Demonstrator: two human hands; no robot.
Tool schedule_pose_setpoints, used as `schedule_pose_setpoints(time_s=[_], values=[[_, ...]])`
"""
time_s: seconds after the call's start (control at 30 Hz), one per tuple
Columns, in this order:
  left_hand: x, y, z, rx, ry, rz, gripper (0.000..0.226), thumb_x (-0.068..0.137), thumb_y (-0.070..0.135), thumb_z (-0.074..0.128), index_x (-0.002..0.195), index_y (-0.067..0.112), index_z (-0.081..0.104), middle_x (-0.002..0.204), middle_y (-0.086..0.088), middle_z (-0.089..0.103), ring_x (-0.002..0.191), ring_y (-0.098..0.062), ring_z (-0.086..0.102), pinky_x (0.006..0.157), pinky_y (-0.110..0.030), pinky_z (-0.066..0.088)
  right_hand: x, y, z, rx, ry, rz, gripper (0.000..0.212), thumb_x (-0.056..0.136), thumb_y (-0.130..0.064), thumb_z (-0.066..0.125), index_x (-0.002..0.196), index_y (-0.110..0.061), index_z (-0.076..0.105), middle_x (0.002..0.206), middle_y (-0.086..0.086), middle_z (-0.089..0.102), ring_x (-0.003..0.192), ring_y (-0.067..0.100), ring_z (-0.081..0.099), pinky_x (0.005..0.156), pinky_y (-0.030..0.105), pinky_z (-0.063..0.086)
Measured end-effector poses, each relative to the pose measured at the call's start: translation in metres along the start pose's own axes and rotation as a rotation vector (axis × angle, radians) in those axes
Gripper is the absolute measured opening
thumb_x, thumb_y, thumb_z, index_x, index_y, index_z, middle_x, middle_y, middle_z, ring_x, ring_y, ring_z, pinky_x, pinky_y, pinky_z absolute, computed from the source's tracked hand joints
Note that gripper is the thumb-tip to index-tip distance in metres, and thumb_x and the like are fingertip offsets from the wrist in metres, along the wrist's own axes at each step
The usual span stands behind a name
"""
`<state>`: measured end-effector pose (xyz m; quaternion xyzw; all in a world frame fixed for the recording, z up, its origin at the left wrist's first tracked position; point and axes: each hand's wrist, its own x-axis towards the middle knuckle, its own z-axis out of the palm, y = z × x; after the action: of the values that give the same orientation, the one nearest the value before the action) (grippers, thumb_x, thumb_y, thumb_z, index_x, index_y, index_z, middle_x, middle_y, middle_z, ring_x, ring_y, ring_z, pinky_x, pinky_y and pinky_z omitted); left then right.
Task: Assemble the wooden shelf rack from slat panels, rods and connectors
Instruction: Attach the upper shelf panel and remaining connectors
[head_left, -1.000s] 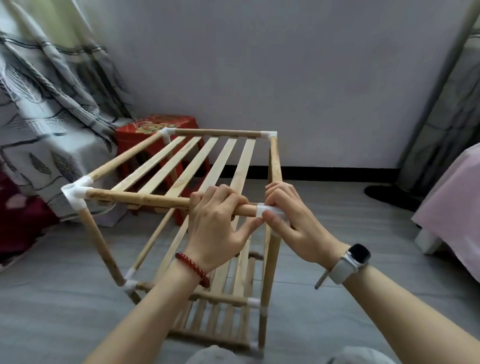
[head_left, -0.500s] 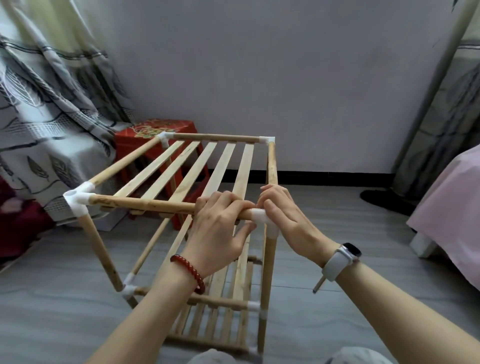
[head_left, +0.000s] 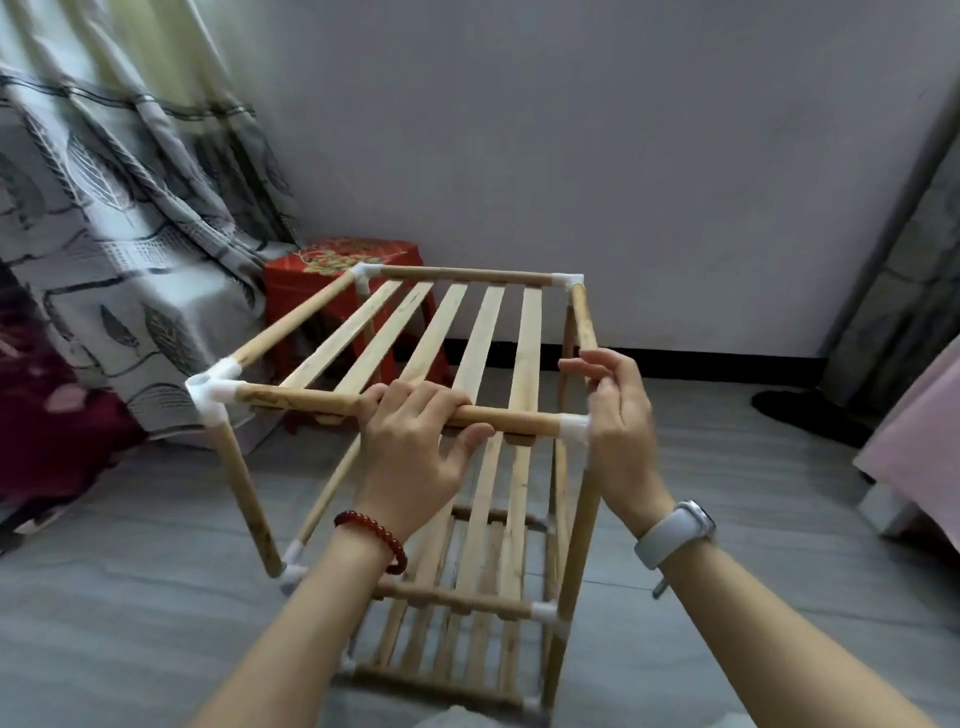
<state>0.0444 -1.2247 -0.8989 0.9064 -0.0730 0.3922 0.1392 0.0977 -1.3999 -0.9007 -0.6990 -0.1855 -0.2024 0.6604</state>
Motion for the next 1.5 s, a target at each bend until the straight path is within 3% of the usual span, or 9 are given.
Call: schedule_pose_setpoints(time_s=[0.13,0.23,0.47,0.63,0.77,1.07,1.23,1.37,1.5], values=[[0.014,0.017,0.013,-0.015,-0.098,-0.045,0.03,0.085,0.038,0.056,0.103,0.017,0.069,0.098,0.001,0.068,0.095,-0.022,0.059,0.089,-0.034,0.024,0.027,0.006,-0.013,-0.275,0.043,0.087,0.022,0.101,-0.011,0.031,0.113,-0.016,0.048,0.113,0.007,0.06,0.093,0.012,0.055,0.091,0.032,0.043],[0.024,0.016,0.002,-0.313,-0.182,-0.049,0.034,0.089,0.021,0.059,0.122,0.013,0.061,0.12,0.002,0.062,0.115,-0.016,0.053,0.104,-0.026,0.024,0.041,-0.004,-0.017,-0.822,0.066,-0.009,0.026,0.097,-0.009,0.038,0.116,-0.008,0.055,0.124,0.008,0.057,0.13,0.025,0.041,0.113,0.059,0.008],[0.001,-0.078,-0.054,-0.06,0.163,-0.439,0.038,0.094,0.019,0.054,0.131,0.009,0.053,0.143,-0.012,0.04,0.134,-0.027,0.035,0.112,-0.048,0.025,-0.002,-0.047,0.07,-0.884,-0.407,-0.497,0.031,0.094,-0.024,0.044,0.119,-0.014,0.059,0.112,0.004,0.065,0.105,0.025,0.059,0.103,0.044,0.035],[-0.018,-0.119,-0.058,-0.757,-0.004,-0.925,0.052,0.096,0.055,0.033,0.13,0.02,0.051,0.121,-0.008,0.058,0.105,-0.018,0.059,0.092,-0.034,0.045,-0.012,-0.045,0.122,-1.057,-0.485,-0.459,0.04,0.097,-0.046,0.029,0.134,-0.033,0.04,0.12,-0.002,0.049,0.108,0.022,0.049,0.091,0.042,0.032],[-0.014,-0.114,-0.043,-0.783,0.222,-0.964,0.044,0.091,0.061,0.037,0.091,0.025,0.062,0.071,0.005,0.049,0.063,-0.006,0.047,0.074,-0.027,0.043,-0.013,-0.038,0.127,-1.047,-0.421,-0.48,0.032,0.098,-0.041,0.033,0.126,-0.033,0.048,0.113,-0.001,0.049,0.099,0.023,0.049,0.084,0.041,0.026],[-0.02,-0.112,-0.028,-0.784,0.336,-0.953,0.042,0.077,0.067,0.039,0.088,0.034,0.063,0.064,0.011,0.046,0.048,0.004,0.042,0.054,-0.019,0.04,-0.013,-0.028,0.126,-0.957,-0.346,-0.538,0.025,0.097,-0.035,0.044,0.113,-0.026,0.06,0.096,0.003,0.054,0.081,0.024,0.053,0.078,0.039,0.026],[-0.017,-0.108,-0.031,-0.822,0.368,-0.971,0.031,0.079,0.053,0.039,0.088,0.028,0.056,0.071,0.006,0.052,0.065,-0.01,0.051,0.06,-0.026,0.041,-0.017,-0.025,0.123,-0.93,-0.31,-0.567,0.023,0.096,-0.033,0.045,0.109,-0.025,0.062,0.092,0.001,0.056,0.078,0.022,0.054,0.076,0.038,0.029],[-0.012,-0.104,-0.029,-0.537,0.44,-0.696,0.039,0.095,0.025,0.034,0.13,0.018,0.048,0.136,-0.004,0.042,0.116,-0.013,0.047,0.089,-0.017,0.042,-0.014,-0.023,0.118,-0.926,-0.273,-0.607,0.027,0.095,-0.035,0.041,0.106,-0.026,0.064,0.091,-0.001,0.057,0.079,0.02,0.056,0.076,0.038,0.029],[-0.024,-0.107,-0.016,-0.474,0.506,-0.506,0.029,0.092,0.018,0.032,0.094,0.012,0.061,0.123,0.002,0.059,0.131,-0.015,0.043,0.106,-0.026,0.034,-0.012,-0.01,0.112,-0.877,-0.179,-0.736,0.027,0.094,-0.038,0.043,0.101,-0.026,0.066,0.088,-0.005,0.058,0.076,0.017,0.056,0.074,0.036,0.028]])
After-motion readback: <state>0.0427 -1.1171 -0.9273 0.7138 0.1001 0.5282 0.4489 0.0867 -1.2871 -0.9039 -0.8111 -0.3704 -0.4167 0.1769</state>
